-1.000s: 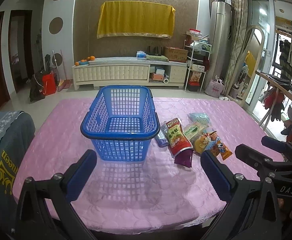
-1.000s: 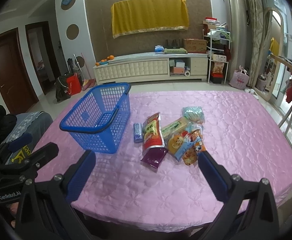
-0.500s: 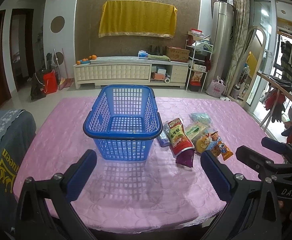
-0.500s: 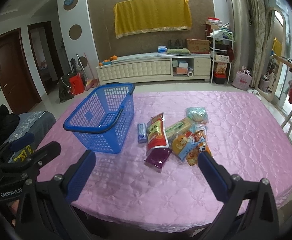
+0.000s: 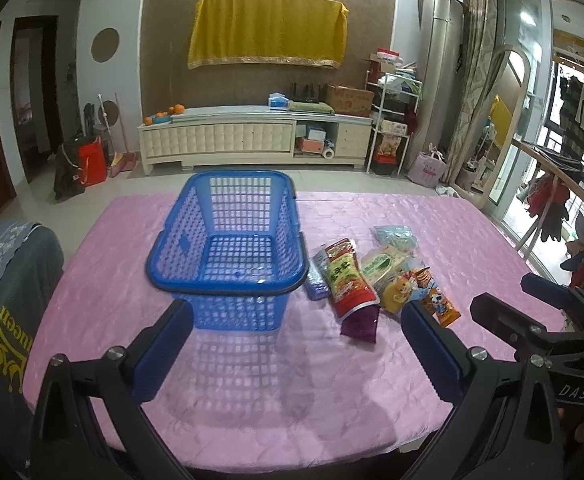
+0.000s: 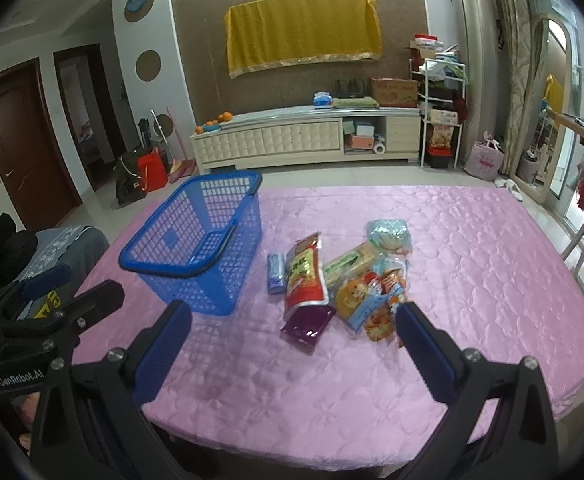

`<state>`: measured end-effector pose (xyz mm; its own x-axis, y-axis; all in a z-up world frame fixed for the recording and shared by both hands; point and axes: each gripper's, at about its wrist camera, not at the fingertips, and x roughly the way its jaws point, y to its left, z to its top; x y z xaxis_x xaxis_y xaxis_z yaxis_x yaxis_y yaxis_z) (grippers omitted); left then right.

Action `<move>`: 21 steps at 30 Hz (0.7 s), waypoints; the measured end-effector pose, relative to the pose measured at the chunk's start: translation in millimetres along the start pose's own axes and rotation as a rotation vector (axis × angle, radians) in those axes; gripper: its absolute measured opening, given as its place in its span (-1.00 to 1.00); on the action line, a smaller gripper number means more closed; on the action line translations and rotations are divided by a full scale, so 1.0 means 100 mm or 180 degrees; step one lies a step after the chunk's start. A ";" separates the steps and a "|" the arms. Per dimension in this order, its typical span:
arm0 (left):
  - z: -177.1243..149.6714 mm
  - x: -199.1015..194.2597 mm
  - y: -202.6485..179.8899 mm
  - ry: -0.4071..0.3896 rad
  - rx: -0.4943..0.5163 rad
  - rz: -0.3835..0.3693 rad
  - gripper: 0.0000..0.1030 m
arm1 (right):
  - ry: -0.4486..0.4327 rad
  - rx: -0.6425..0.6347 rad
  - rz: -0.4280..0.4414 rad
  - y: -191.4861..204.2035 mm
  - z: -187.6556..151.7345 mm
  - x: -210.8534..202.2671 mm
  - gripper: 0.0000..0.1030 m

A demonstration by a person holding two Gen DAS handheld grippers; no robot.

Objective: Organize snacks
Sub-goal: 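Grasp the orange sausage stick with the right tool while the left tool approaches the red chip bag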

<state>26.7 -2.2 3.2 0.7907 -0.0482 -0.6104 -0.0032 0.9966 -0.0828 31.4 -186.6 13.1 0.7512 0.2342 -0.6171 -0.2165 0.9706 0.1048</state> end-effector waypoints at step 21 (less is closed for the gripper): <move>0.42 1.40 -0.90 0.0682 0.0339 -0.0154 1.00 | 0.0512 0.0176 -0.0265 -1.18 0.23 0.83 0.99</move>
<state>163.2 -95.4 -41.5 0.6403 -0.0979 -0.7619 0.1050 0.9937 -0.0394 133.9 -280.6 -32.5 0.6547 0.1456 -0.7418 -0.1200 0.9889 0.0882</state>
